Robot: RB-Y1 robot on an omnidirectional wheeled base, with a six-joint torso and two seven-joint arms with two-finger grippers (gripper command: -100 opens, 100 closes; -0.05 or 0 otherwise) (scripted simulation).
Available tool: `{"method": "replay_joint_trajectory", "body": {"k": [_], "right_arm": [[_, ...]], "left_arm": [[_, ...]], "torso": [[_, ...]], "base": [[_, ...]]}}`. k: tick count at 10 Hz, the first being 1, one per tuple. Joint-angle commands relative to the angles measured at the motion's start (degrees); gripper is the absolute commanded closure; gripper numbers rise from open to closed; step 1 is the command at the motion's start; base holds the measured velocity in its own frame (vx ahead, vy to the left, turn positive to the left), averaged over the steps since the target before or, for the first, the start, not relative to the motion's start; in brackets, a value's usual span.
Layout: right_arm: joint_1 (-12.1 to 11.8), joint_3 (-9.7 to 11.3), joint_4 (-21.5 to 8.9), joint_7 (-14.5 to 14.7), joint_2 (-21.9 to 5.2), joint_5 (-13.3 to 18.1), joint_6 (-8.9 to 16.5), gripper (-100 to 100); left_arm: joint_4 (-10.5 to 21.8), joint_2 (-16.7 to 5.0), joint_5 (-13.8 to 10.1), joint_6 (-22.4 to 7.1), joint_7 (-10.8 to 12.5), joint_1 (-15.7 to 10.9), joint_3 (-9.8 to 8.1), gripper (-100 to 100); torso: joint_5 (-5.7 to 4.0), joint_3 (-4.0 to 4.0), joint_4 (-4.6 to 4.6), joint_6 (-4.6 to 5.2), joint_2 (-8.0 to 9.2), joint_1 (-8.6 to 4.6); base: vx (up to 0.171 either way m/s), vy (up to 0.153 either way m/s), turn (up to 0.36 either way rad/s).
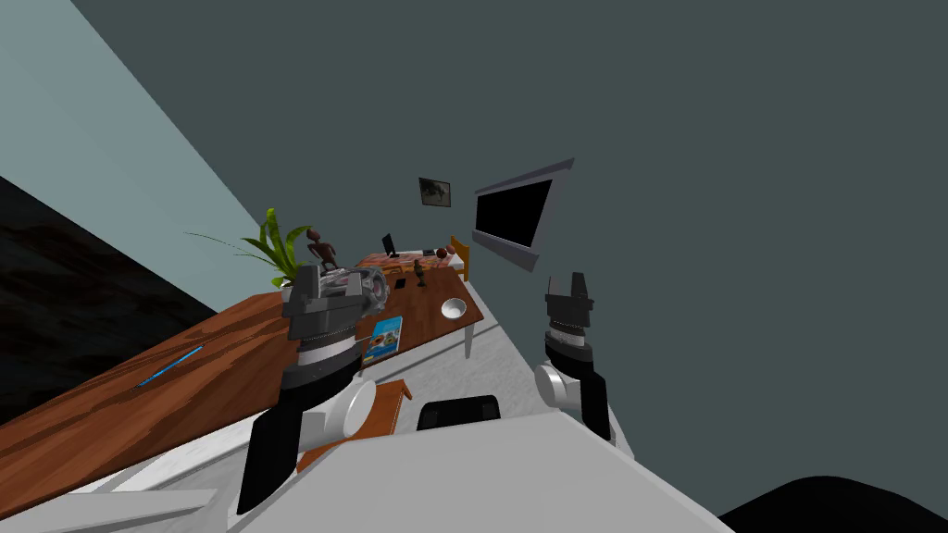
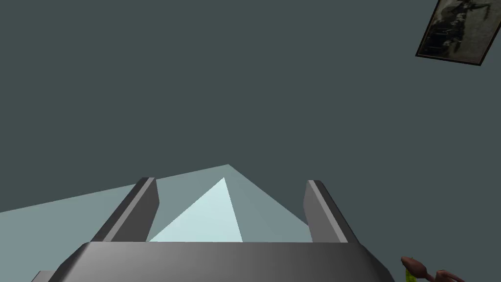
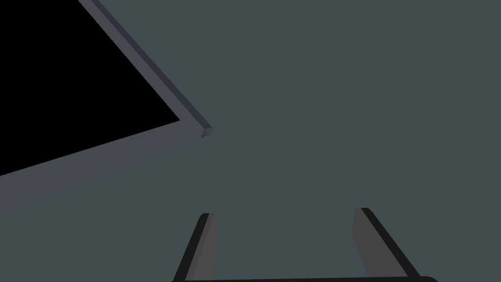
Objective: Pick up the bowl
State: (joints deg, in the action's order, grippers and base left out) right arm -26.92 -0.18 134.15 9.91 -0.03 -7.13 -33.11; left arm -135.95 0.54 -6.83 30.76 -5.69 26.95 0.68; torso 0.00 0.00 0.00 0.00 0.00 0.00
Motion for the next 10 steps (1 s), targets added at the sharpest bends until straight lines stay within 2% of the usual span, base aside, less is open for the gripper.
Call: {"method": "replay_joint_trajectory", "body": {"k": [1, 3, 6, 8, 9, 10], "right_arm": [[0.00, 0.00, 0.00, 0.00, 0.00, 0.00, 0.00, 0], [0.00, 0.00, 0.00, 0.00, 0.00, 0.00, 0.00, 0], [0.00, 0.00, 0.00, 0.00, 0.00, 0.00, 0.00, 0], [0.00, 0.00, 0.00, 0.00, 0.00, 0.00, 0.00, 0], [0.00, 0.00, 0.00, 0.00, -0.01, 0.00, 0.00, 0], [0.00, 0.00, 0.00, 0.00, 0.00, 0.00, 0.00, 0]], "left_arm": [[0.35, -1.84, 0.05, -0.91, 0.17, -0.24, -0.04, -100], [1.06, -4.40, 0.12, -2.97, 0.58, -0.80, -0.14, -100], [2.62, -7.40, 0.19, -7.55, 1.56, -2.09, -0.31, -100], [3.92, -8.62, 0.20, -11.25, 2.41, -3.15, -0.43, -100], [3.92, -8.62, 0.20, -11.85, 2.41, -3.15, -0.43, -100], [4.63, -9.04, 0.19, -14.12, 2.89, -3.72, -0.50, -100]], "torso": [[0.00, 0.00, 0.00, 0.00, 0.00, 0.00], [0.01, 0.00, 0.00, 0.01, 0.00, 0.07], [0.04, 0.00, 0.00, 0.00, 0.01, 0.15], [0.05, 0.03, 0.01, 0.01, 0.06, 0.19], [0.05, 0.03, 0.01, 0.01, 0.06, 0.22], [0.04, 0.03, 0.01, -0.01, 0.05, 0.17]], "base": [[-0.001, 0.006, -0.016], [-0.001, 0.019, -0.027], [-0.007, 0.036, -0.037], [-0.023, 0.050, -0.046], [-0.012, 0.039, -0.015], [-0.005, 0.034, -0.025]]}}
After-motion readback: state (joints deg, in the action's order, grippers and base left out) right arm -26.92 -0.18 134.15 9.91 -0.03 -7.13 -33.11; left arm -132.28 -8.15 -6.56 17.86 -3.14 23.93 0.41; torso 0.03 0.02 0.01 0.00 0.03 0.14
